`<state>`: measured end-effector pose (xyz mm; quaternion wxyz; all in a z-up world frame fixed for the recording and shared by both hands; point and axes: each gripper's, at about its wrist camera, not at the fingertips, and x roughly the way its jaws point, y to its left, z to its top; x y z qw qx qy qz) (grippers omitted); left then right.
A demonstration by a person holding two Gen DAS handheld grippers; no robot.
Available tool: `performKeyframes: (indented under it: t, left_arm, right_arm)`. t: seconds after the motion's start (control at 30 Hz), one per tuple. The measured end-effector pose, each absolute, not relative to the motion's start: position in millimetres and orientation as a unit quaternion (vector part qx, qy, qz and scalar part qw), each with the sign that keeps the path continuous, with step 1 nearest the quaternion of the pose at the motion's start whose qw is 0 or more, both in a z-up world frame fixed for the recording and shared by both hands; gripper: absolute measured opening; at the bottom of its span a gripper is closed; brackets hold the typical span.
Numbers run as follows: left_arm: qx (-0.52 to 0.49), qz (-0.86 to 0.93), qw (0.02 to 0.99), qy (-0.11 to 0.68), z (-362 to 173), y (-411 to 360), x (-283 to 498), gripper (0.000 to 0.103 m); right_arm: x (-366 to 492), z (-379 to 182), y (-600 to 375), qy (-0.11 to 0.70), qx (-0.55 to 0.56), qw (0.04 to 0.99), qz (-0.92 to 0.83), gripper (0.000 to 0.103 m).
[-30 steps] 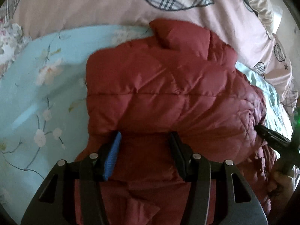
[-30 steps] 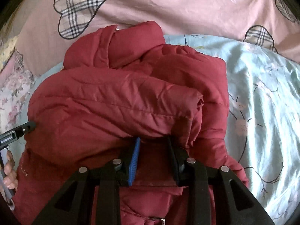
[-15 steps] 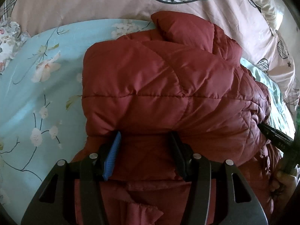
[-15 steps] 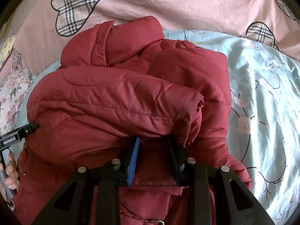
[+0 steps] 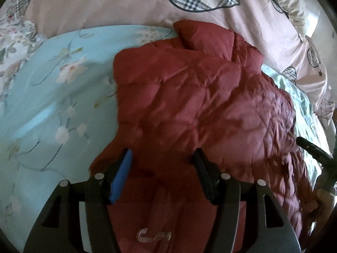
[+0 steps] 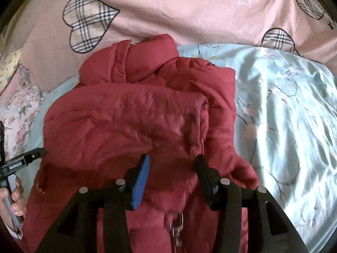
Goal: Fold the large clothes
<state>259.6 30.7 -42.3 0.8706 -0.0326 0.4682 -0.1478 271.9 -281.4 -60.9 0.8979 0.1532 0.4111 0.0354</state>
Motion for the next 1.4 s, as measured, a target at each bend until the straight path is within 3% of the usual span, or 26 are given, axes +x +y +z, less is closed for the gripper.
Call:
performKeyframes:
  t: [0.17, 0.43, 0.77, 0.87, 1.4]
  left_arm:
    - [-0.034, -0.145, 0.866, 0.478, -43.5, 50.2, 226.6, 0.06]
    - [-0.054, -0.142, 0.856, 0.494, -47.2, 87.0, 175.1, 0.061]
    - [-0.08, -0.134, 0.848, 0.506, -52.6, 111.8, 130.5, 0.061]
    - [-0.081, -0.134, 0.847, 0.508, -52.9, 114.8, 121.5, 0.061]
    - [-0.08, -0.137, 0.838, 0.523, -63.4, 132.0, 79.6, 0.071]
  right_arm:
    - [238.9, -61.3, -288.1, 0.426, 0.166, 0.888, 0.045, 0.048]
    - [186.5, -54.9, -299.6, 0.43, 0.178, 0.884, 0.047, 0.058]
    - [127.8, -54.5, -310.6, 0.423, 0.193, 0.885, 0.034, 0.06]
    - [106.0, -56.8, -316.8, 0.419, 0.208, 0.884, 0.026, 0.066]
    - [57.2, -92.2, -318.6, 0.465, 0.229, 0.855, 0.027, 0.069]
